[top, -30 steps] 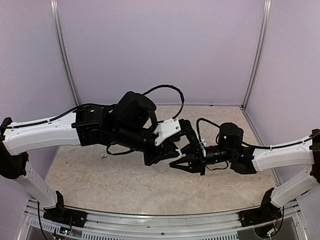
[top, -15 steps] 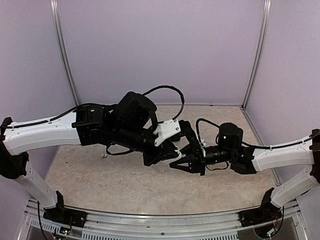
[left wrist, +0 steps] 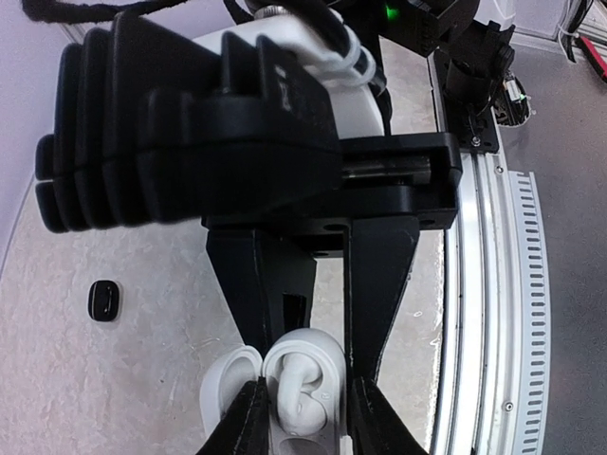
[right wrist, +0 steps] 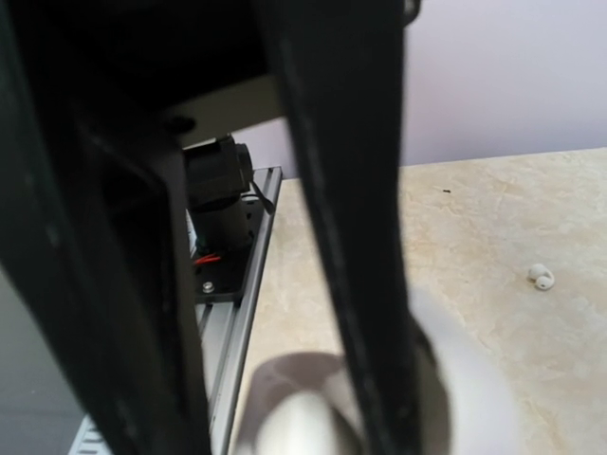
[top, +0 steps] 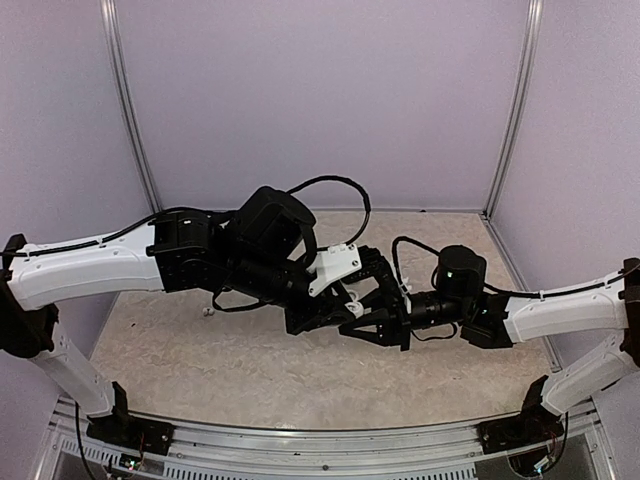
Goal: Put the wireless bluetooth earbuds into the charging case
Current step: Insert the right earbud into the right side groove of the charging case, then adjust the right earbud in the right side groove of the charging case.
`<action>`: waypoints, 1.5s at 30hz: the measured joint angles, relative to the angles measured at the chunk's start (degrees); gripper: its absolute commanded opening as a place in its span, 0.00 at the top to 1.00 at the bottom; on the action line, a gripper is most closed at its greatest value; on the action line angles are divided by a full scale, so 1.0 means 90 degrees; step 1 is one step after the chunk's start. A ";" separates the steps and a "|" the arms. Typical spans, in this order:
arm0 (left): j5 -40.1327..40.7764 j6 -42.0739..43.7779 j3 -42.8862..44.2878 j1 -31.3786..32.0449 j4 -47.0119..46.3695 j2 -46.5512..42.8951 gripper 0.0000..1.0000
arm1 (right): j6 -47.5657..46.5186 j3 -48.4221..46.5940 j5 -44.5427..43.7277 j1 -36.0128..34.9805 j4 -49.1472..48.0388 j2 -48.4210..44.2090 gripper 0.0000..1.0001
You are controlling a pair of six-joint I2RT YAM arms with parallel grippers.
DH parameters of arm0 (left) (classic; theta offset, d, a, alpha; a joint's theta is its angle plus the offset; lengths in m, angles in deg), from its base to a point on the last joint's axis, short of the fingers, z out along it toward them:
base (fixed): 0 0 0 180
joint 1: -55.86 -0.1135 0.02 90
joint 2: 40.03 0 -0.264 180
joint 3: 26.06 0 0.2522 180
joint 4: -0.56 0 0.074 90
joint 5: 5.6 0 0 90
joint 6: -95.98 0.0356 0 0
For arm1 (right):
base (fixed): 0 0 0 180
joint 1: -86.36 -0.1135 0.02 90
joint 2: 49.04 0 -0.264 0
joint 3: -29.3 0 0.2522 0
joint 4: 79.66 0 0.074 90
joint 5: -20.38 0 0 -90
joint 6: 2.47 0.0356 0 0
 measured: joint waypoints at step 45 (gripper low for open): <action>0.0092 -0.0010 -0.0464 0.0034 -0.0617 -0.0398 1.00 | -0.0012 -0.0002 -0.0010 -0.0005 0.0056 -0.0022 1.00</action>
